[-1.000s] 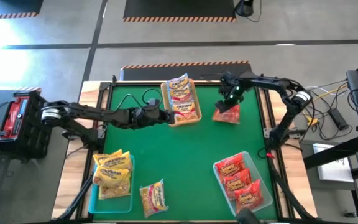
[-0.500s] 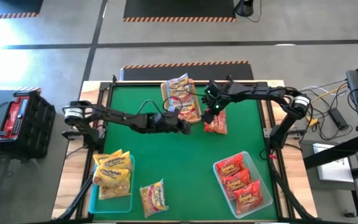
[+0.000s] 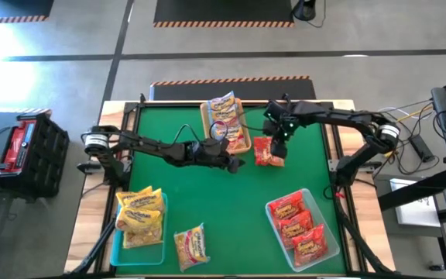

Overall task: Sort Maruchan noodles
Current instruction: Put the orange noodle pack into the transparent bin

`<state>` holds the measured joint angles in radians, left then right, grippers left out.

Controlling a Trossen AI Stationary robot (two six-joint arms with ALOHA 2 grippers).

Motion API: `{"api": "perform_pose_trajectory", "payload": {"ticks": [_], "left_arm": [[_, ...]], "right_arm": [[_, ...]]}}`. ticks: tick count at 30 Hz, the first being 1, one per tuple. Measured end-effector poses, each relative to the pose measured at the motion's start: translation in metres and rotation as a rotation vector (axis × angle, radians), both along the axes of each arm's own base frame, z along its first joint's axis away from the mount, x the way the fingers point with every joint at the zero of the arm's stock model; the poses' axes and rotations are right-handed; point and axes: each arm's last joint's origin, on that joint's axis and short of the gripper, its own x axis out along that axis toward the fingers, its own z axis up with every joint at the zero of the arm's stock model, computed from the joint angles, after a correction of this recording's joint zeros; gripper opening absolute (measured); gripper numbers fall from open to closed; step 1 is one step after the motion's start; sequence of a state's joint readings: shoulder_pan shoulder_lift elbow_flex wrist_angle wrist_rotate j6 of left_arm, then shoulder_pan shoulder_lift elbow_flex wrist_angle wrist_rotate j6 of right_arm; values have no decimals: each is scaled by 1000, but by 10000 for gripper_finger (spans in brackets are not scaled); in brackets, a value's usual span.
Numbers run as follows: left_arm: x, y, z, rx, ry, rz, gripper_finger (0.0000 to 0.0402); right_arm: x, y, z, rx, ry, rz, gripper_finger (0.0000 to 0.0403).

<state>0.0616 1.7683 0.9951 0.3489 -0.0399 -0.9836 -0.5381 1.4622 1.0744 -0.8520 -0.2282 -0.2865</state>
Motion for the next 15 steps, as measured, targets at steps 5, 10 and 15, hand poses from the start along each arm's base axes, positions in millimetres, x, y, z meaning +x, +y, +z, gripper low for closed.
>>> {"api": "perform_pose_trajectory", "payload": {"ticks": [5, 10, 15], "left_arm": [[-1, 0, -2, 53, 19, -5, 75], [2, -2, 2, 65, -28, -9, 74], [3, -6, 6, 39, -46, -8, 75]], "right_arm": [[0, 1, -8, -66, 50, 62, 201], [-1, 3, -24, -58, 119, 63, 201], [-1, 12, -38, 16, 157, 5, 201]]}}
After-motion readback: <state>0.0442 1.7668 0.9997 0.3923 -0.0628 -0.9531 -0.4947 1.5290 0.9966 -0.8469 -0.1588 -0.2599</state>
